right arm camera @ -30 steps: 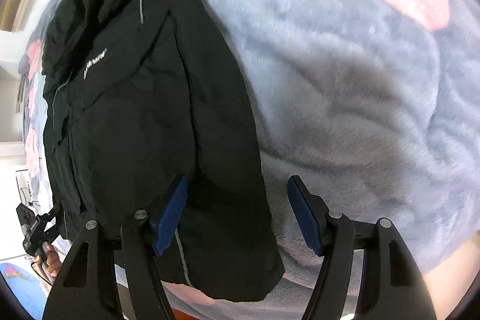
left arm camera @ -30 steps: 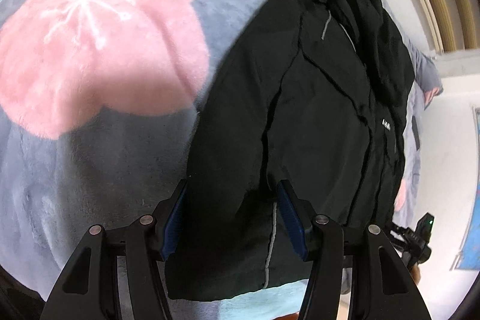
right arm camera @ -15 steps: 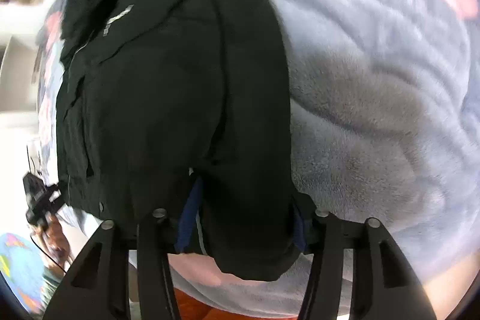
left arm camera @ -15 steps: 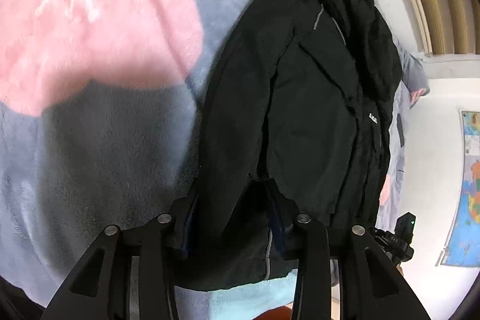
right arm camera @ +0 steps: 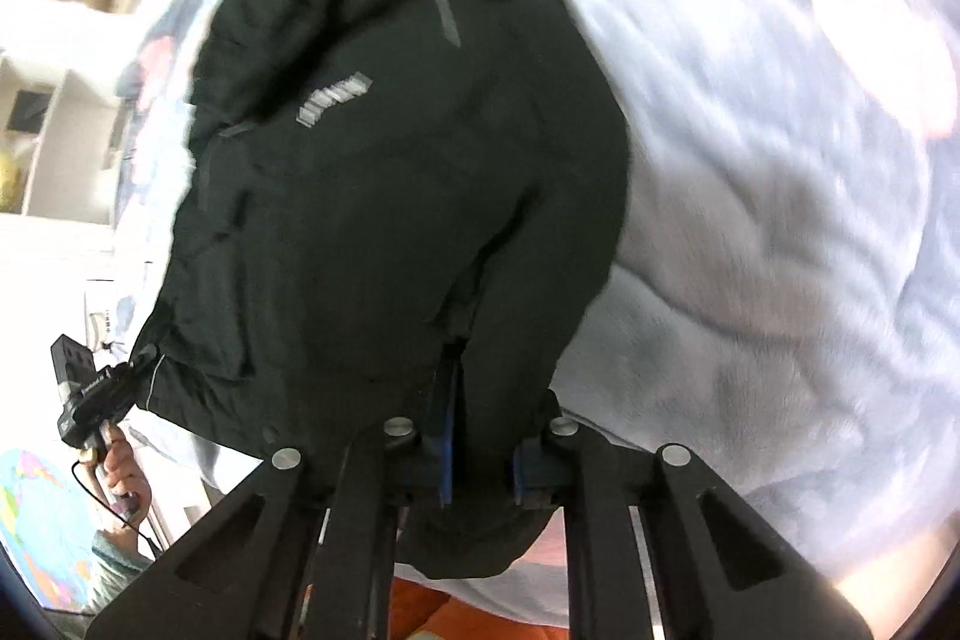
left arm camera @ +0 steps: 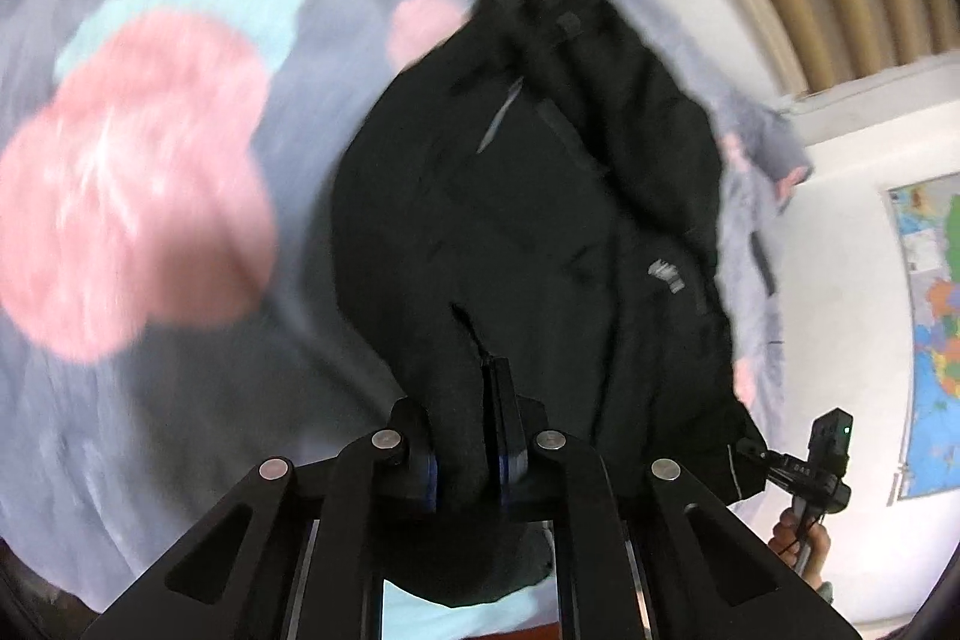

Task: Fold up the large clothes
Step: 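Lift the hem with both grippers and fold it toward the hood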

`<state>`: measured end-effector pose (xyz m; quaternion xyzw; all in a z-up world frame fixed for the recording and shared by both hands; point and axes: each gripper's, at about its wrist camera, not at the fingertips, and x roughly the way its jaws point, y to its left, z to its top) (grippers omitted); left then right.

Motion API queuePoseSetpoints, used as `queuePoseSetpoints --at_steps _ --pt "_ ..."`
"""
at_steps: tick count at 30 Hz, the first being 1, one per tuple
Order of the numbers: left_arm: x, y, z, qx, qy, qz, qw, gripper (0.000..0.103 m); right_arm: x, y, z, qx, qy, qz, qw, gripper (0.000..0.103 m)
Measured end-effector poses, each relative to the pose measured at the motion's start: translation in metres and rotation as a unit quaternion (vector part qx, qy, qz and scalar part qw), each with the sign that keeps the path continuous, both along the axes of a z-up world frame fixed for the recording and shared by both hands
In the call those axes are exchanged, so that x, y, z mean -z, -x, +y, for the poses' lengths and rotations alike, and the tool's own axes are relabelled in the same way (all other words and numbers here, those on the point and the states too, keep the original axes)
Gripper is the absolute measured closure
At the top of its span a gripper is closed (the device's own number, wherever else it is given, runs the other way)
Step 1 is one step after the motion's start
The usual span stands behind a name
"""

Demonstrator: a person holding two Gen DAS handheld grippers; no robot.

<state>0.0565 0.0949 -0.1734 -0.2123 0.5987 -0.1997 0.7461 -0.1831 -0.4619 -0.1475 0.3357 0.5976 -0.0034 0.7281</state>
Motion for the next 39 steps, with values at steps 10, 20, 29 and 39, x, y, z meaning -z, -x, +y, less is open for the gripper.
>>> queuePoseSetpoints --at_steps 10,20,29,39 --pt "-0.084 -0.074 -0.009 -0.009 0.055 -0.097 0.9937 0.090 -0.091 -0.060 -0.026 0.010 0.009 -0.104 0.995 0.087" --pt "-0.119 -0.224 -0.059 -0.009 0.049 -0.138 0.9892 0.089 -0.138 -0.186 -0.075 0.029 0.036 -0.157 0.987 0.087" --pt "-0.052 -0.369 -0.122 -0.017 0.010 -0.087 0.9960 0.089 -0.085 -0.340 -0.119 0.050 0.056 -0.114 0.991 0.087" --pt "0.074 -0.417 -0.153 -0.015 -0.051 -0.002 0.9986 0.087 0.058 -0.418 -0.131 0.080 0.004 0.005 0.997 0.086"
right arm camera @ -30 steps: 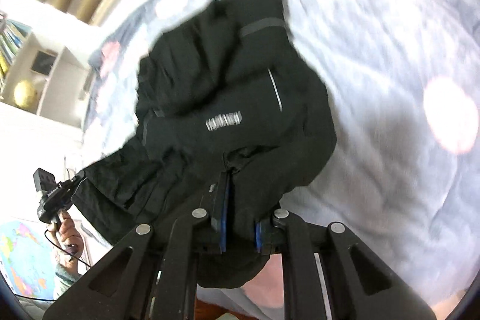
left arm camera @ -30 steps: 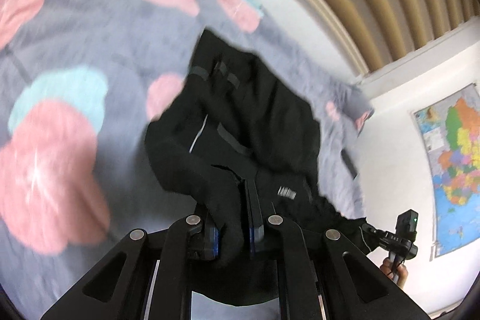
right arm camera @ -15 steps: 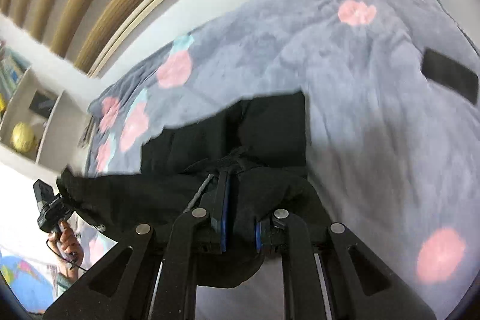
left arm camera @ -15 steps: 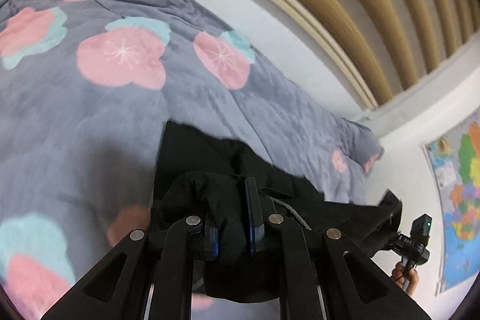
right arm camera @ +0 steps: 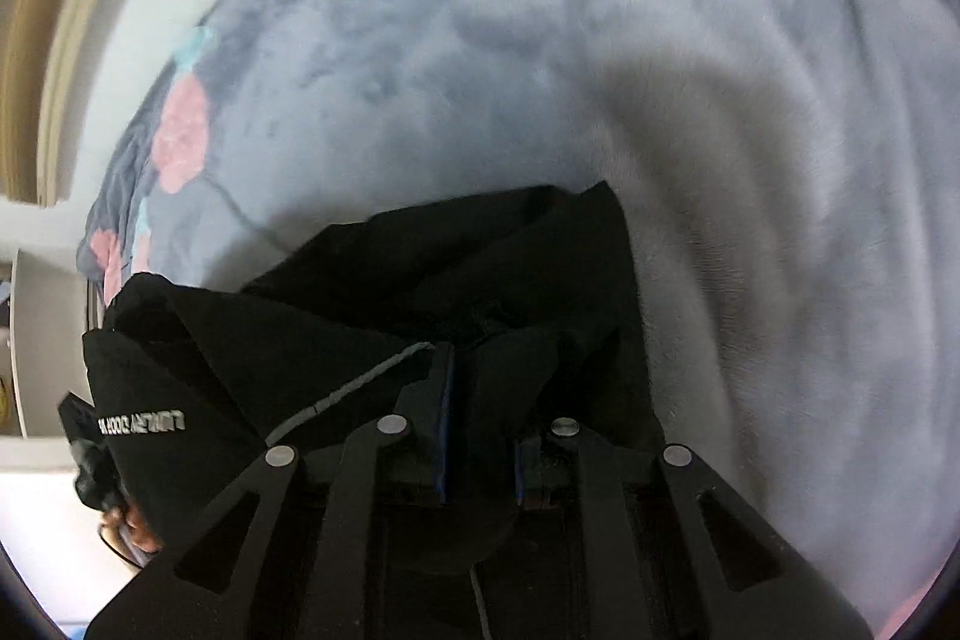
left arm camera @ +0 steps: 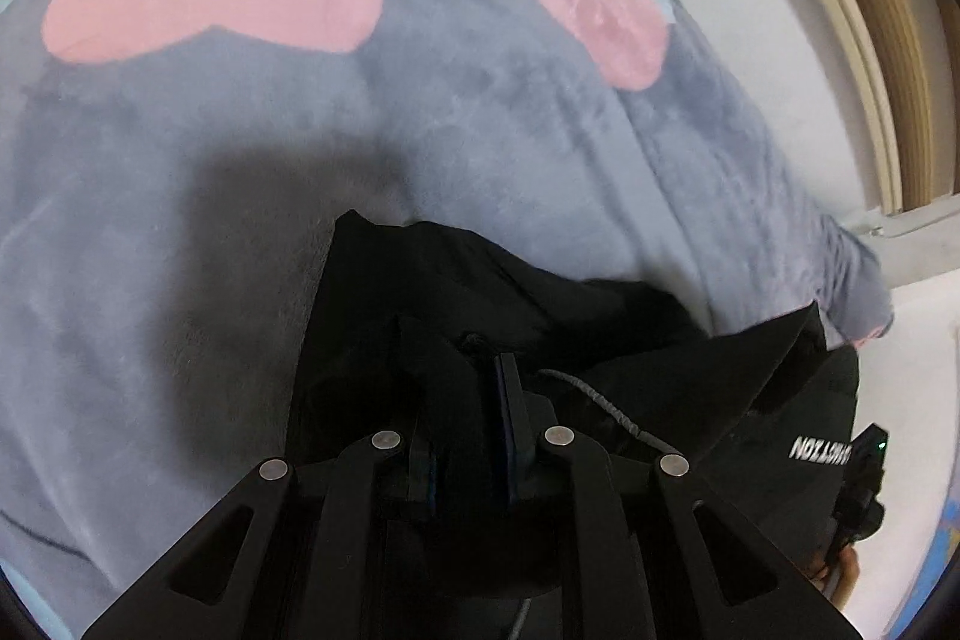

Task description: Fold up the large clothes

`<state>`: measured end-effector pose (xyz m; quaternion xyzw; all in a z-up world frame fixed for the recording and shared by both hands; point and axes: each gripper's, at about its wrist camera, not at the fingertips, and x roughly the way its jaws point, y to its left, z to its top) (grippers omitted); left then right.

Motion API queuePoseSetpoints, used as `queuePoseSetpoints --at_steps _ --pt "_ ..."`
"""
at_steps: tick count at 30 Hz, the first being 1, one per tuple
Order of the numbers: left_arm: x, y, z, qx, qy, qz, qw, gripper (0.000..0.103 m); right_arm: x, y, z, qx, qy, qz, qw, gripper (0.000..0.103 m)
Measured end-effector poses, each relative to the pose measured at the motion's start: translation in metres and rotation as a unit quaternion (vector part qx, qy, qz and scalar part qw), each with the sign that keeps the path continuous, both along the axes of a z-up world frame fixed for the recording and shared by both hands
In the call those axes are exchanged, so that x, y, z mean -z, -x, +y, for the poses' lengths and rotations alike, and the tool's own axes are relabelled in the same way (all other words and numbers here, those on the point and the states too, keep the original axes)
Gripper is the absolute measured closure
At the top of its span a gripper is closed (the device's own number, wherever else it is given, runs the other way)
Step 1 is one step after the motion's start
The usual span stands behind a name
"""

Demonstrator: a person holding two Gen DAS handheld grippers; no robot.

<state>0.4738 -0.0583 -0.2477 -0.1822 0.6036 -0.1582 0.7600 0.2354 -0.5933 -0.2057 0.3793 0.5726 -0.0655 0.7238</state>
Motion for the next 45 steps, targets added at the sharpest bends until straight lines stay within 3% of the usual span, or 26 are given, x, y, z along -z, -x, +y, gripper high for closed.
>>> queuePoseSetpoints --at_steps 6,12,15,17,18,19,22,25,29,34,38,45 --pt "-0.017 -0.001 0.004 0.039 0.004 -0.002 0.9992 0.086 -0.001 0.003 -0.004 -0.011 -0.007 -0.002 1.000 0.086" --pt "-0.071 0.022 0.029 0.080 0.018 -0.043 0.9957 0.081 -0.036 0.026 -0.012 0.001 -0.014 -0.026 1.000 0.080" --pt "-0.093 0.040 0.048 0.095 0.050 -0.042 0.9933 0.077 -0.061 0.042 -0.012 -0.001 -0.027 -0.051 0.998 0.069" --pt "-0.106 0.053 0.062 0.102 0.072 -0.044 0.9912 0.074 -0.077 0.050 -0.011 0.002 -0.024 -0.063 0.998 0.048" --pt "-0.113 0.060 0.067 0.105 0.086 -0.047 0.9896 0.073 -0.090 0.058 -0.011 0.005 -0.010 -0.074 0.997 0.046" --pt "-0.117 0.067 0.075 0.104 0.094 -0.051 0.9888 0.071 -0.101 0.064 -0.011 0.004 -0.001 -0.082 0.997 0.045" --pt "-0.139 0.084 0.104 0.060 0.065 -0.100 0.9910 0.041 -0.126 0.079 -0.008 -0.009 0.025 -0.103 0.994 0.045" --pt "-0.148 0.087 0.125 0.032 0.070 -0.121 0.9896 0.037 -0.134 0.084 -0.002 -0.026 0.059 -0.106 0.992 0.035" --pt "-0.137 0.073 0.118 0.033 0.063 -0.112 0.9911 0.037 -0.119 0.074 0.009 -0.055 0.086 -0.087 0.991 0.033" --pt "-0.103 0.047 0.079 0.071 0.024 -0.092 0.9929 0.037 -0.101 0.043 0.018 -0.087 0.167 -0.106 0.976 0.033" --pt "-0.071 0.018 0.054 0.092 -0.007 -0.074 0.9930 0.037 -0.083 0.016 0.011 -0.105 0.186 -0.116 0.970 0.033" --pt "-0.035 -0.010 0.031 0.122 0.019 -0.038 0.9917 0.037 -0.059 -0.010 0.000 -0.150 0.191 -0.116 0.963 0.033"
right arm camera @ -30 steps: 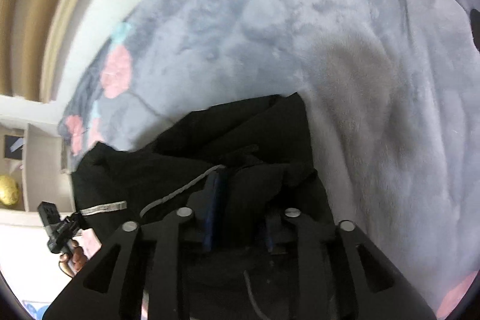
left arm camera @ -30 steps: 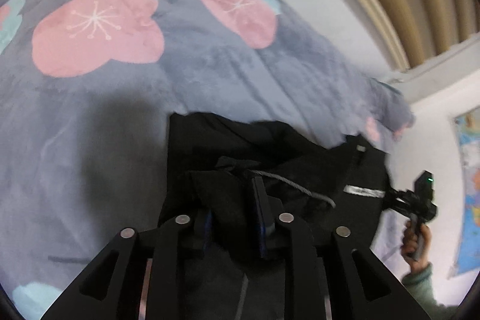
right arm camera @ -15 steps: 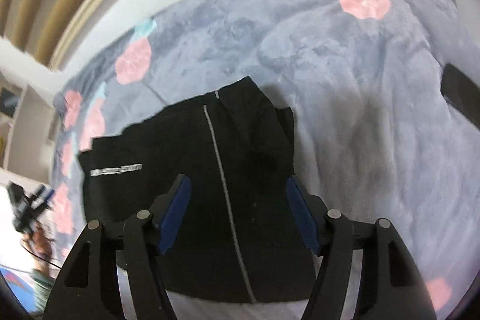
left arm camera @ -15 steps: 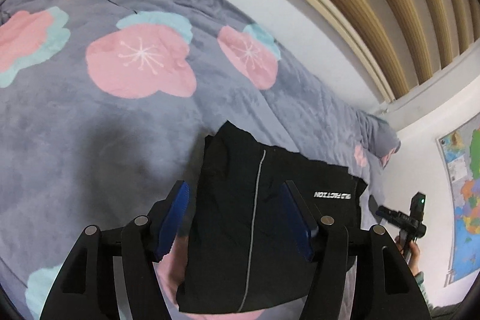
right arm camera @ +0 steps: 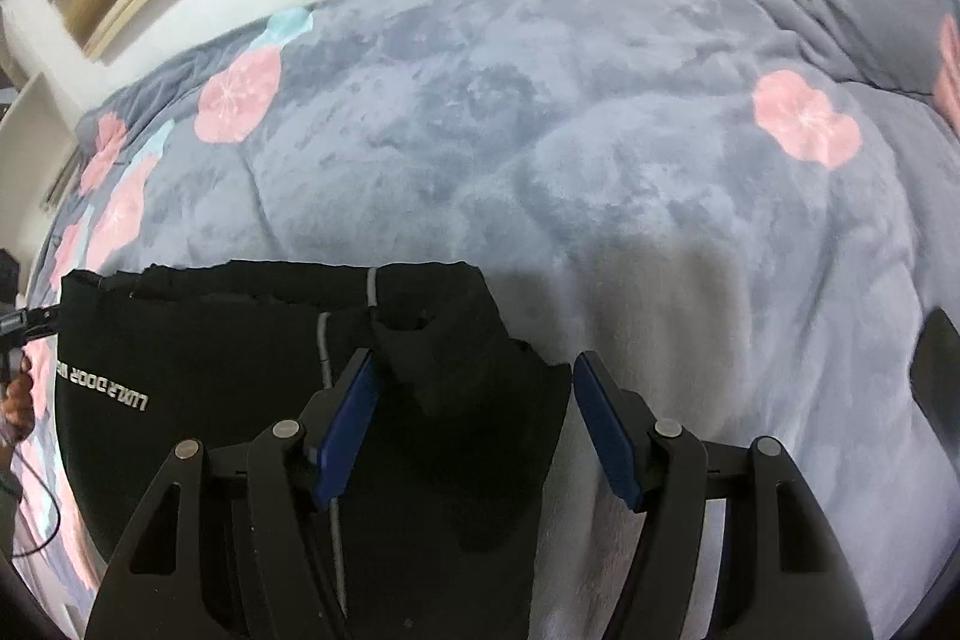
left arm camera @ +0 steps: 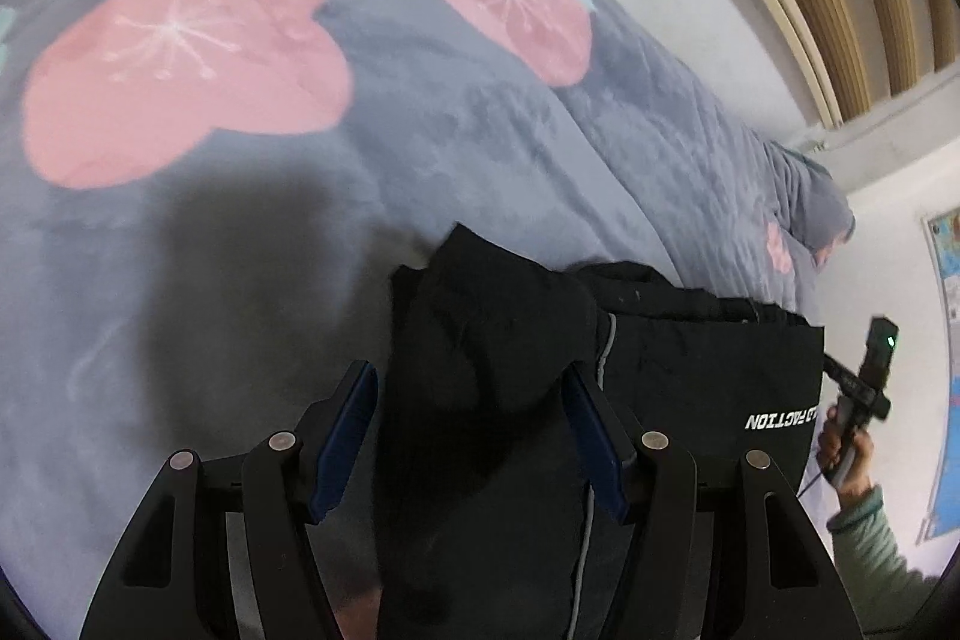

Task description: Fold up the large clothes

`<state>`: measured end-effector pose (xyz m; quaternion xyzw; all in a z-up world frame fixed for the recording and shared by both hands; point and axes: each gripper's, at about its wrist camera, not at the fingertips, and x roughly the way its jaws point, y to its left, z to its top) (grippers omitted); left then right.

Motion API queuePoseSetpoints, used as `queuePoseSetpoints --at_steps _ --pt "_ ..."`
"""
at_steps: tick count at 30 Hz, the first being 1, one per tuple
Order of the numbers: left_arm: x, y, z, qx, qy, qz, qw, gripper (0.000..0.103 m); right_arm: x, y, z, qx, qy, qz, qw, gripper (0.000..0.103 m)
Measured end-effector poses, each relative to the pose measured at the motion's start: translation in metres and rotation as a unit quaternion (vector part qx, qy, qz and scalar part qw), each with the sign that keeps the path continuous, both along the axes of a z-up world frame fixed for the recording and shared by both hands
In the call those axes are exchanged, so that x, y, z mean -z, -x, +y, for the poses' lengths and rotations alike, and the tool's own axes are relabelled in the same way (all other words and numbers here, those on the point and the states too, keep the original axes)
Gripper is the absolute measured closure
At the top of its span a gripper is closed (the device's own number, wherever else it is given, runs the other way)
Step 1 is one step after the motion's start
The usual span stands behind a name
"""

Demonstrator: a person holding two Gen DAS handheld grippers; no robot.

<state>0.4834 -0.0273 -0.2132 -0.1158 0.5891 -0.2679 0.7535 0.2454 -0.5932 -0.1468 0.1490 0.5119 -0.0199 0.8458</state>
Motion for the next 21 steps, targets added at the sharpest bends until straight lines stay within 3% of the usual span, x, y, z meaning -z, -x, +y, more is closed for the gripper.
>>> queuePoseSetpoints --at_steps 3,4,5,6,8,11,16,19,21 --pt "0.004 0.000 -0.013 0.016 -0.014 -0.008 0.9997 0.038 0.013 -0.010 -0.003 -0.013 -0.017 0.009 1.000 0.033" --pt "0.002 0.001 -0.018 0.018 -0.025 -0.021 0.9993 0.047 0.017 -0.014 -0.004 -0.018 -0.029 0.012 0.999 0.033" --pt "0.000 0.004 -0.022 0.023 -0.034 -0.034 0.9986 0.073 0.021 -0.016 -0.004 -0.021 -0.040 0.012 0.999 0.033" --pt "-0.001 0.006 -0.026 0.031 -0.038 -0.037 0.9981 0.086 0.023 -0.018 -0.003 -0.024 -0.049 0.011 0.998 0.035" --pt "-0.008 0.013 -0.030 0.029 -0.060 -0.060 0.9960 0.089 0.021 -0.019 0.002 -0.031 -0.061 0.005 0.998 0.068" --pt "-0.031 0.025 -0.026 0.018 -0.072 -0.097 0.9925 0.091 0.009 -0.010 0.014 -0.033 -0.028 -0.008 0.999 0.082" --pt "-0.089 0.023 -0.004 -0.023 0.010 -0.134 0.9907 0.091 -0.046 0.012 0.011 0.002 0.036 -0.062 0.997 0.087" --pt "-0.104 0.015 -0.014 -0.016 0.001 -0.162 0.9866 0.091 -0.076 0.011 0.004 0.025 0.049 -0.096 0.994 0.088" --pt "-0.096 0.004 -0.024 -0.019 -0.014 -0.158 0.9872 0.091 -0.073 -0.002 0.006 0.034 0.069 -0.085 0.993 0.088"
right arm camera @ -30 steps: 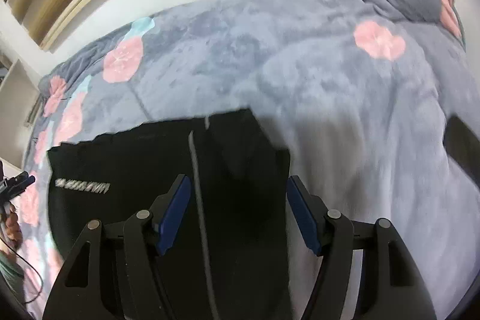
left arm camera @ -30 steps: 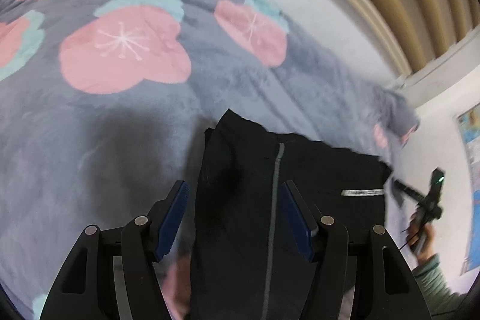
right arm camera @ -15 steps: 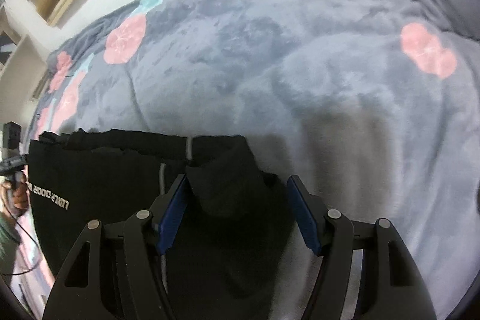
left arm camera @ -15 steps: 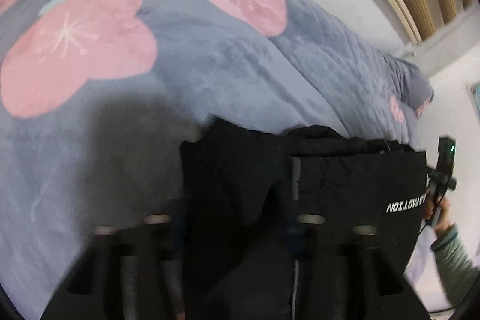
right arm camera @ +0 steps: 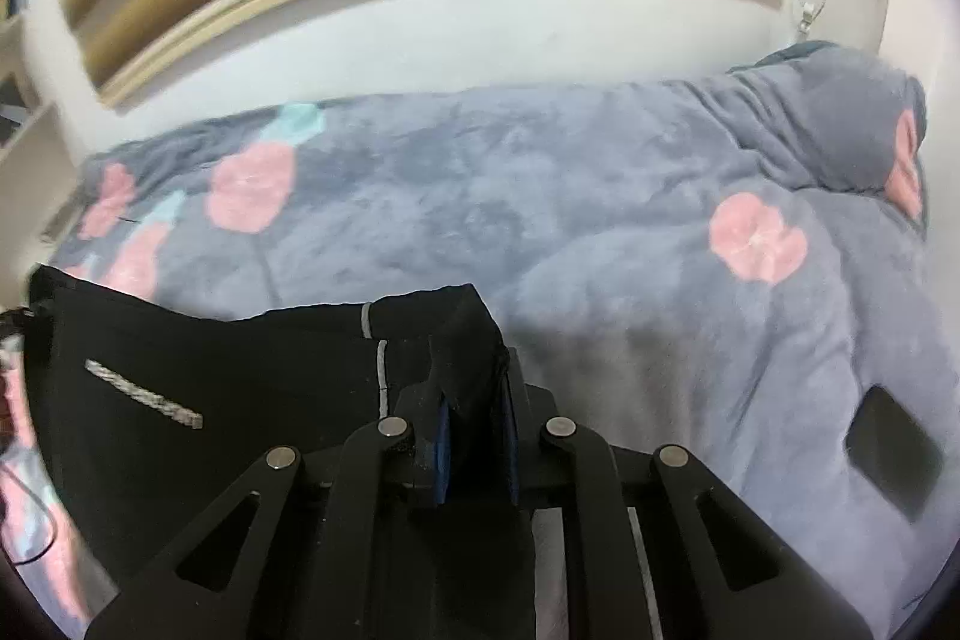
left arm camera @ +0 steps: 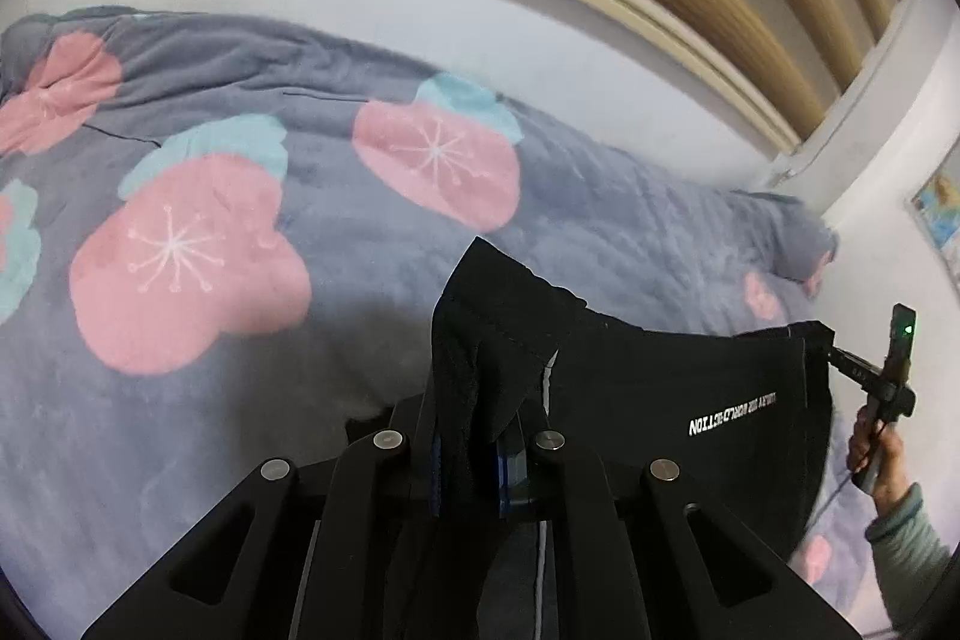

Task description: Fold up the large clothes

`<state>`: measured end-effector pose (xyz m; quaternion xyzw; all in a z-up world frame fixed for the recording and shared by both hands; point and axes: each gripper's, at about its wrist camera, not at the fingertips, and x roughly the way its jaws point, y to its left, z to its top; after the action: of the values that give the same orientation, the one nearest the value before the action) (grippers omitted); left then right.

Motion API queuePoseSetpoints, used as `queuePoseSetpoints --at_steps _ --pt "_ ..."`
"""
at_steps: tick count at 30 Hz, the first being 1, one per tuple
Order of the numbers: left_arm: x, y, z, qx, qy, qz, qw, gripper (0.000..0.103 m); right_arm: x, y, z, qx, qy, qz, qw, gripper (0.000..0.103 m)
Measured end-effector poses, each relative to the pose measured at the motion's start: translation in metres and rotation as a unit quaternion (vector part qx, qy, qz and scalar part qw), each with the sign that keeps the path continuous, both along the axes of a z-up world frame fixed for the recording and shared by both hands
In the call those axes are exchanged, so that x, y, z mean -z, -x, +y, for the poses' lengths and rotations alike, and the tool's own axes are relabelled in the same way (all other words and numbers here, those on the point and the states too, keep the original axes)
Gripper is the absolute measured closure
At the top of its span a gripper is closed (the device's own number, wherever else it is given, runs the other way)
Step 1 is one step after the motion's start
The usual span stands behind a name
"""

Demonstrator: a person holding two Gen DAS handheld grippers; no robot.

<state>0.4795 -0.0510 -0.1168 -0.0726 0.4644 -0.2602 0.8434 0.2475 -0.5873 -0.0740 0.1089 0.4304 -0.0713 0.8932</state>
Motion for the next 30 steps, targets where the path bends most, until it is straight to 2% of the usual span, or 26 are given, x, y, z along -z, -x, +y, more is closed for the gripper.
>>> queuePoseSetpoints --at_steps 2,4,7,10,13,15,17,19,21,23,24,25,26,28,30 --pt "0.021 -0.011 -0.008 -0.008 -0.025 0.024 0.9994 0.091 0.023 -0.019 0.001 0.013 0.011 0.035 0.999 0.088" --pt "0.059 -0.022 -0.016 -0.011 -0.081 0.060 0.9948 0.090 0.055 -0.033 -0.001 0.024 0.003 0.074 0.997 0.088" --pt "0.109 -0.029 -0.022 -0.005 -0.104 0.118 0.9876 0.089 0.106 -0.043 0.000 0.033 -0.023 0.128 0.991 0.088" --pt "0.130 -0.031 -0.030 0.007 -0.122 0.123 0.9848 0.086 0.142 -0.050 0.006 0.036 -0.030 0.162 0.986 0.085" --pt "0.125 -0.033 -0.036 0.013 -0.146 0.119 0.9821 0.083 0.149 -0.055 0.005 0.044 -0.017 0.179 0.983 0.080" --pt "0.117 -0.033 -0.033 0.009 -0.153 0.113 0.9817 0.072 0.147 -0.055 0.000 0.049 -0.030 0.183 0.981 0.072" --pt "0.104 -0.033 -0.016 -0.012 -0.142 0.114 0.9833 0.044 0.141 -0.050 -0.007 0.056 -0.042 0.181 0.981 0.061" --pt "0.092 -0.028 0.009 -0.024 -0.097 0.117 0.9881 0.041 0.124 -0.032 -0.015 0.073 -0.057 0.171 0.981 0.060" --pt "0.078 -0.021 0.043 -0.048 -0.052 0.126 0.9895 0.040 0.100 -0.012 -0.015 0.076 -0.048 0.154 0.984 0.058" --pt "0.063 -0.010 0.059 -0.066 -0.054 0.114 0.9898 0.041 0.075 0.010 -0.009 0.072 -0.029 0.137 0.988 0.057" --pt "0.051 -0.001 0.063 -0.071 -0.068 0.095 0.9906 0.041 0.064 0.019 -0.004 0.070 -0.023 0.130 0.989 0.057" --pt "0.038 0.011 0.062 -0.067 -0.081 0.074 0.9917 0.042 0.054 0.028 0.001 0.066 -0.020 0.123 0.990 0.056" --pt "0.031 0.018 0.060 -0.059 -0.076 0.065 0.9932 0.042 0.042 0.042 0.010 0.058 -0.021 0.111 0.992 0.056" --pt "0.012 0.041 0.052 -0.032 -0.035 0.050 0.9976 0.042 0.026 0.062 0.027 0.043 -0.026 0.101 0.994 0.055" --pt "-0.004 0.069 0.034 -0.007 -0.011 0.036 0.9993 0.041 0.020 0.070 0.047 0.026 -0.030 0.100 0.994 0.053"
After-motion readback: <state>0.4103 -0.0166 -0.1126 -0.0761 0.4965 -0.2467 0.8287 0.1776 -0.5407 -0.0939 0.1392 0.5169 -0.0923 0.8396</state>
